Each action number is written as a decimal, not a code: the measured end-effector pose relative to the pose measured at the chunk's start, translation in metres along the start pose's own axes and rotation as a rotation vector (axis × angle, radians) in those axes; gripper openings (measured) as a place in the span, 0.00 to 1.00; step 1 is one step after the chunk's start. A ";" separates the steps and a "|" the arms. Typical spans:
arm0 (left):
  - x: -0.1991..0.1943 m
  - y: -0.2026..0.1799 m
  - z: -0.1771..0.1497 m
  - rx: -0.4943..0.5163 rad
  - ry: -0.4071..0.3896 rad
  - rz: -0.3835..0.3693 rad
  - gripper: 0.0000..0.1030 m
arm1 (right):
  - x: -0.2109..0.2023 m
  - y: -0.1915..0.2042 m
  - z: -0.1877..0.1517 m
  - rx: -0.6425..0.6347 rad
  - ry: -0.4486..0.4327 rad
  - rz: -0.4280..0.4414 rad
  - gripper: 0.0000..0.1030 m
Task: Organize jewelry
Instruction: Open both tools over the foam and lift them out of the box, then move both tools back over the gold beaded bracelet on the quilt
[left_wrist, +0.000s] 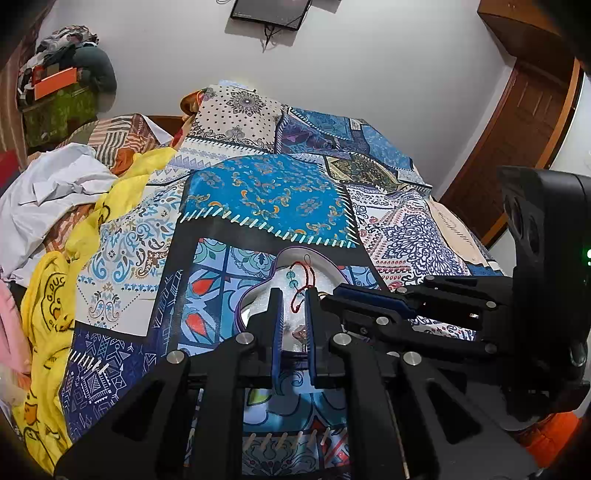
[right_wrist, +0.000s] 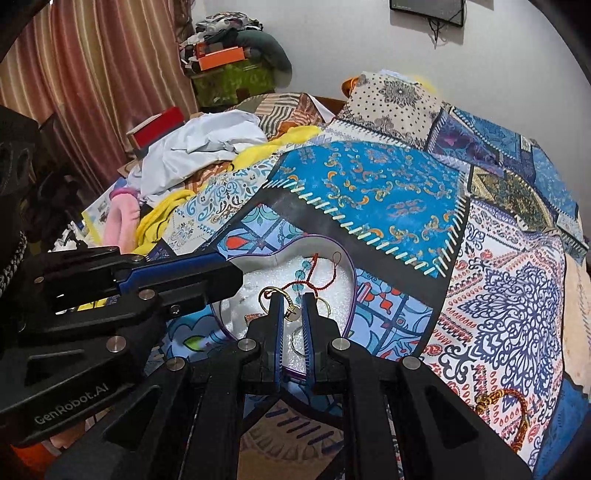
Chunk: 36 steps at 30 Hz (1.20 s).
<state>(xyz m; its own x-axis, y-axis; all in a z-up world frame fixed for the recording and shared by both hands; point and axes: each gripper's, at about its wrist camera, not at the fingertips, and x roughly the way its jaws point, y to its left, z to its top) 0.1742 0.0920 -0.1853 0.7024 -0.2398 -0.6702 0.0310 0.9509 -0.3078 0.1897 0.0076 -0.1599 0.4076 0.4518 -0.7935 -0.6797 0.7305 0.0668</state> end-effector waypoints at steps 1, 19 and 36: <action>0.000 0.000 0.000 0.001 0.000 0.004 0.08 | 0.000 0.000 0.000 -0.003 0.001 -0.002 0.08; -0.018 0.001 0.004 -0.014 -0.015 0.066 0.10 | -0.023 -0.004 0.000 -0.003 -0.043 -0.077 0.36; -0.035 -0.031 0.007 0.034 -0.032 0.094 0.30 | -0.072 -0.041 -0.022 0.104 -0.107 -0.134 0.42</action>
<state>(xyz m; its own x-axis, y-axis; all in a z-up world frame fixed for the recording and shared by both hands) 0.1542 0.0725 -0.1478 0.7256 -0.1432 -0.6730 -0.0127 0.9751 -0.2212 0.1748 -0.0662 -0.1183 0.5562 0.3951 -0.7311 -0.5506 0.8342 0.0320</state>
